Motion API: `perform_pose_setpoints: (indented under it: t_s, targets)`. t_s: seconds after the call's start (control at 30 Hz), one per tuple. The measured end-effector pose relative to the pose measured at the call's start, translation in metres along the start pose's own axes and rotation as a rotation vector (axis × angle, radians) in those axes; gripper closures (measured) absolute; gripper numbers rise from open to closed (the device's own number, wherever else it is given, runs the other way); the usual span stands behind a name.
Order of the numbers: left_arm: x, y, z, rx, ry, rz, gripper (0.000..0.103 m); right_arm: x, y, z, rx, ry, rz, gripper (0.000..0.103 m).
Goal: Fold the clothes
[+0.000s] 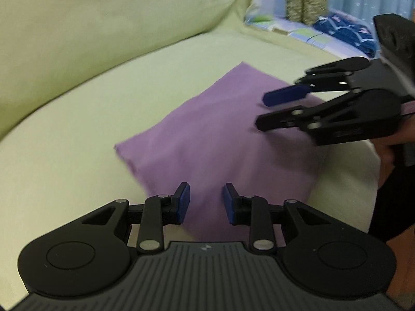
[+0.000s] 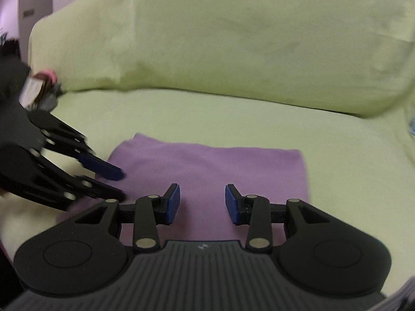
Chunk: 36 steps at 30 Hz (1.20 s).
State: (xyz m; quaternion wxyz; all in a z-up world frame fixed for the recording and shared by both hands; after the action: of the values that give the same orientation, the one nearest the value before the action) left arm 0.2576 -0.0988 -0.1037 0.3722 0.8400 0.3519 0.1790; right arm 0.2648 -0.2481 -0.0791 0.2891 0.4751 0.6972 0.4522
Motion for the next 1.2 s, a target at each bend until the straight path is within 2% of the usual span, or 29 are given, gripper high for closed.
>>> perform_pose_setpoints:
  t_s: [0.07,0.17,0.27,0.3,0.37,0.47,0.57,0.67,0.83,1.0,1.07,1.2]
  targets:
    - [0.001,-0.002,0.000,0.010,0.017,-0.003,0.068,0.000,-0.008,0.008,0.045,-0.004,-0.001,0.069]
    - [0.000,-0.007,0.002,-0.008,0.049,-0.040,0.068,0.003,-0.015,0.000,0.058,-0.011,-0.020,0.068]
    - [-0.001,-0.012,0.005,-0.015,0.101,-0.126,0.068,0.003,-0.034,-0.029,0.066,-0.022,-0.016,0.068]
    - [-0.004,-0.012,0.001,-0.005,0.137,-0.135,0.068,0.004,-0.044,-0.048,0.068,-0.020,-0.014,0.068]
    - [-0.009,-0.010,-0.010,-0.006,0.161,-0.165,0.068,0.003,-0.049,-0.061,0.066,-0.020,-0.013,0.068]
    - [-0.017,-0.003,-0.024,-0.020,0.176,-0.184,0.065,-0.007,-0.046,-0.097,0.032,-0.010,0.079,0.068]
    - [-0.023,0.016,-0.023,-0.041,0.177,-0.147,0.061,-0.025,-0.025,-0.116,-0.047,-0.039,0.111,0.063]
    - [-0.020,0.033,-0.013,-0.062,0.149,-0.122,0.061,-0.038,-0.011,-0.110,-0.070,-0.051,0.115,0.059]
    - [-0.018,0.078,0.035,-0.074,0.034,-0.039,0.061,-0.077,0.007,-0.063,-0.098,-0.109,0.159,0.059]
    - [-0.033,0.124,0.104,-0.050,-0.075,0.148,0.061,-0.117,-0.005,-0.041,-0.100,-0.140,0.226,0.059]
    - [-0.038,0.127,0.116,-0.034,-0.077,0.193,0.061,-0.128,-0.015,-0.038,-0.072,-0.134,0.294,0.059]
    - [-0.041,0.131,0.146,-0.018,-0.068,0.264,0.058,-0.127,-0.019,-0.037,-0.065,-0.116,0.280,0.059]
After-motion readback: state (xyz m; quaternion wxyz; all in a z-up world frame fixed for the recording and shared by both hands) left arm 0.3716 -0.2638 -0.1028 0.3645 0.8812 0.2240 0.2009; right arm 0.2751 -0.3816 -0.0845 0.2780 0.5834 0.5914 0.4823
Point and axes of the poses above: each gripper's, at about its wrist camera, not at the fingertips, and z roughly the way its jaws point, x to its left, y to its top, the point moved 6 cm from there along z, roughly the way its jaws point, and after that the axes turned 8 degrees about -x, right-handed, at the moved point
